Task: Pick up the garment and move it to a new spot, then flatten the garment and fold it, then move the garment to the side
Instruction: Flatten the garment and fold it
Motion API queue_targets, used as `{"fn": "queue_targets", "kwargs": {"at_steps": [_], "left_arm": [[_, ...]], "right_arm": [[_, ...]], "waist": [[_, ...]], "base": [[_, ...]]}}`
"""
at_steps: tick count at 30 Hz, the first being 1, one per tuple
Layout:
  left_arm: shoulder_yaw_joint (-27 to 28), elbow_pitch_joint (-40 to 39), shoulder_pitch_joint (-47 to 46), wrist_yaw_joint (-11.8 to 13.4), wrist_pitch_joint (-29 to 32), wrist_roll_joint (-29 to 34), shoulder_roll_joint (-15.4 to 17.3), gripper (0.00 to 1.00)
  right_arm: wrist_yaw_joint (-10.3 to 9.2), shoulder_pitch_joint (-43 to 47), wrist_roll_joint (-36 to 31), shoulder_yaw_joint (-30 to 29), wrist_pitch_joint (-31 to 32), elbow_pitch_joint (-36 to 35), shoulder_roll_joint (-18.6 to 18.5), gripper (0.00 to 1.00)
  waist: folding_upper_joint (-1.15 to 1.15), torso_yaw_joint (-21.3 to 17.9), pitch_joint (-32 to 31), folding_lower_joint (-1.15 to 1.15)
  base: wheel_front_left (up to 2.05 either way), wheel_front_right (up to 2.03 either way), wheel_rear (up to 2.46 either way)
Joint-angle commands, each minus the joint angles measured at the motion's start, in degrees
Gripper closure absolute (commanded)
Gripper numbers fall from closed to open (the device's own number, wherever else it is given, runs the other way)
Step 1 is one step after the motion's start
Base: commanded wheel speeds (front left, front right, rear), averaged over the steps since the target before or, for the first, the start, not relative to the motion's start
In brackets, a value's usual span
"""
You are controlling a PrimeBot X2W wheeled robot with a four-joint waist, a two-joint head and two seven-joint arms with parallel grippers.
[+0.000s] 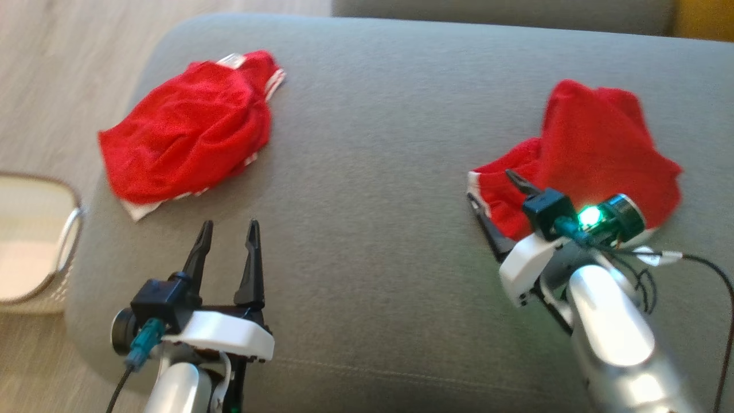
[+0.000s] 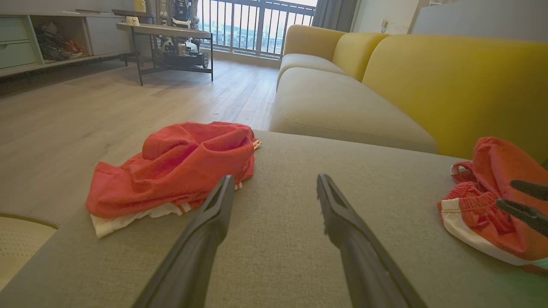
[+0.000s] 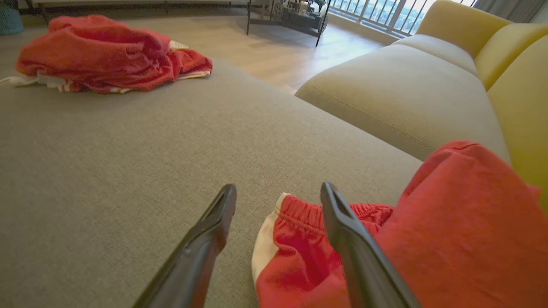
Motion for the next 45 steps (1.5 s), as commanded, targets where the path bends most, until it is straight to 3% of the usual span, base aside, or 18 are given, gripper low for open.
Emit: {"fn": "queue_targets", "kwargs": {"at_steps": [1, 12, 13, 14, 20, 24, 33, 38, 45], "left_arm": [[1.66, -1.61, -2.93, -0.25, -0.29, 0.44, -0.09, 0.0], [-0.61, -1.18, -3.95, -0.01, -0.29, -1.37, -0.4, 0.0], [-0.81, -1.15, -4.03, 0.14, -0.29, -1.55, -0.41, 0.0], [-0.97, -1.11, -4.1, 0.25, -0.29, -1.66, -0.41, 0.0], [-0.75, -0.55, -4.6, 0.84, -0.29, -1.94, -0.41, 0.0], [-0.71, -0.16, -4.54, 0.76, -0.29, -1.89, -0.42, 0.0], [-0.64, 0.17, -3.21, 1.05, -0.29, -2.03, -0.42, 0.0], [-0.59, -0.06, -2.31, 1.43, -0.29, -2.21, -0.42, 0.0], [-0.28, -0.5, -1.38, 1.72, -0.29, -2.3, -0.42, 0.0]], "right_arm": [[-0.02, -2.59, -1.21, 0.17, 0.23, -0.49, 0.22, 0.0], [-0.02, -10.37, -11.7, -6.97, 3.96, 14.12, 0.12, 0.0], [-0.02, -10.86, -11.58, -7.31, 4.74, 15.73, 0.13, 0.76], [-0.02, -11.43, -11.6, -7.34, 4.78, 16.83, 0.13, 1.0], [-0.02, -14.88, -8.68, -6.01, -1.84, 18.68, 0.18, 1.0], [-0.02, -17.31, -2.07, -1.94, -5.17, 17.07, 0.2, 1.0], [-0.02, -25.26, 14.88, 8.78, -6.43, 2.38, 0.21, 1.0], [-0.02, -28.22, 17.53, 6.97, -6.46, -4.05, 0.21, 1.0], [-0.02, -26.82, 14.23, -0.55, -5.18, -5.55, -2.04, 1.0]], "waist": [[0.0, 2.58, 1.59, 0.0], [0.0, 6.66, 3.76, 0.0], [0.0, 6.75, 3.79, 0.0], [0.0, 6.81, 3.83, 0.0], [0.0, 6.16, 3.29, 0.0], [0.0, 5.2, 1.58, 0.0], [0.0, 3.0, -2.54, 0.0], [0.0, 2.3, -3.59, 0.0], [0.0, 1.41, -4.11, 0.0]], "base": [[0.0, 0.0, 0.0], [0.0, 0.0, 0.0], [0.0, 0.0, 0.0], [0.0, 0.0, 0.0], [0.0, 0.0, 0.0], [0.0, 0.0, 0.0], [0.0, 0.0, 0.0], [0.0, 0.0, 0.0], [0.0, 0.0, 0.0]]}}
